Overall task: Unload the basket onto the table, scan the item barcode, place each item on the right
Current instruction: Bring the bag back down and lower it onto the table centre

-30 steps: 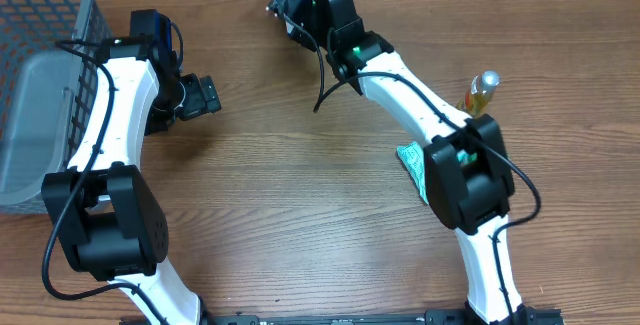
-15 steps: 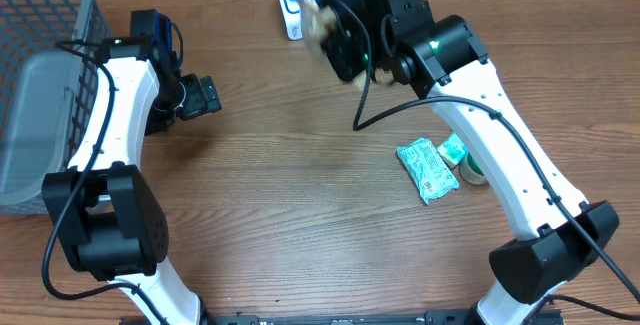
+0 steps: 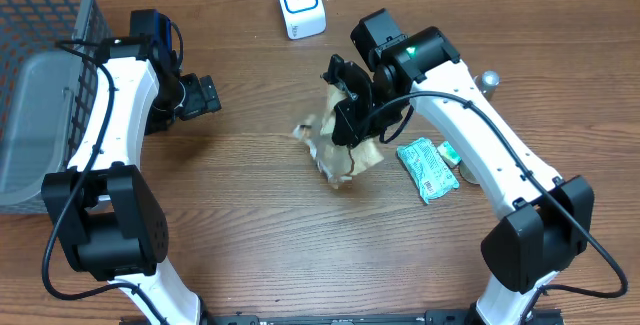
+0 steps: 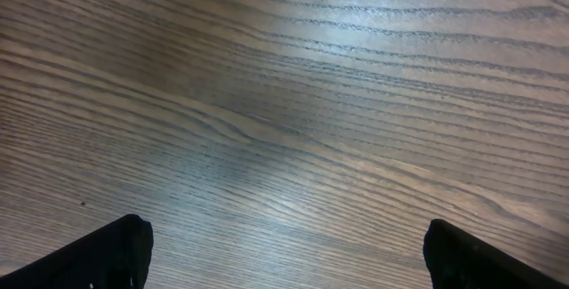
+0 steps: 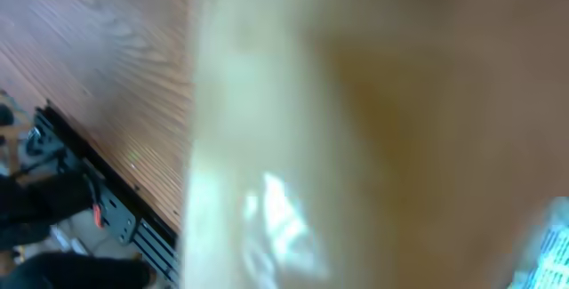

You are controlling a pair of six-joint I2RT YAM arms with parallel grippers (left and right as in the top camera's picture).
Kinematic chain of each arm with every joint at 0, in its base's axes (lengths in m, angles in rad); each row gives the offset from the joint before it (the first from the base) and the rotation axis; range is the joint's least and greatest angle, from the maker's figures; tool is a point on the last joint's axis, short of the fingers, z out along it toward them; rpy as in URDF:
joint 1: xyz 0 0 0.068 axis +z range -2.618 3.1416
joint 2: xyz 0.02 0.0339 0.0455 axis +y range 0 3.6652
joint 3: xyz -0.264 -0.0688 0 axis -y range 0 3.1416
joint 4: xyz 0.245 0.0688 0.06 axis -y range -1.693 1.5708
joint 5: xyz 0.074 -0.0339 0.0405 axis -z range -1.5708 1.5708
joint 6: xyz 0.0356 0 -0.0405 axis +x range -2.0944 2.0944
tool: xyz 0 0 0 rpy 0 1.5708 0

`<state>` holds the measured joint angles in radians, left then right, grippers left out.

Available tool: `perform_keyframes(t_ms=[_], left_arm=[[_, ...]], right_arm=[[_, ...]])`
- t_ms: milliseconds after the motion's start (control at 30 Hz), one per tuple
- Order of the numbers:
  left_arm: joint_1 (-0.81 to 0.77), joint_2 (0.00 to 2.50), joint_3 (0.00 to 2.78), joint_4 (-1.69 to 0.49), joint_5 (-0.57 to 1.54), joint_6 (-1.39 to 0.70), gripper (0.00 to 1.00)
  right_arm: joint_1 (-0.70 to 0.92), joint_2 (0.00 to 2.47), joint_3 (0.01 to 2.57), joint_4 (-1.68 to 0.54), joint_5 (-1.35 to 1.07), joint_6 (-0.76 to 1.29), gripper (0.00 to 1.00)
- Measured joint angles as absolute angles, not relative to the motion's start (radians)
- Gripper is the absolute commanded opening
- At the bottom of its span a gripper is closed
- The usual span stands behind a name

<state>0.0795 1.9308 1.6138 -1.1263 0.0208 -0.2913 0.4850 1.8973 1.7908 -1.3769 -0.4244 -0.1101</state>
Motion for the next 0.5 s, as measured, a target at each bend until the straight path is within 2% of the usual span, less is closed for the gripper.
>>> perform_keyframes(t_ms=[33,67,500], left_arm=[[0.080,1.931,1.614,-1.127,0.021,-0.291,1.00],[0.080,1.931,1.614,-1.126,0.021,-0.291,0.99],[0.080,1.931,1.614,-1.126,0.021,-0.291,0.99]], right_arm=[[0.485,1.897,1.783,-1.378,-0.421,-0.107,0.79],[0.485,1.897,1.778,-1.380,-0.417,-0.104,1.00],[0.485,1.897,1.774,-1.342,-0.262,-0.089,1.00]])
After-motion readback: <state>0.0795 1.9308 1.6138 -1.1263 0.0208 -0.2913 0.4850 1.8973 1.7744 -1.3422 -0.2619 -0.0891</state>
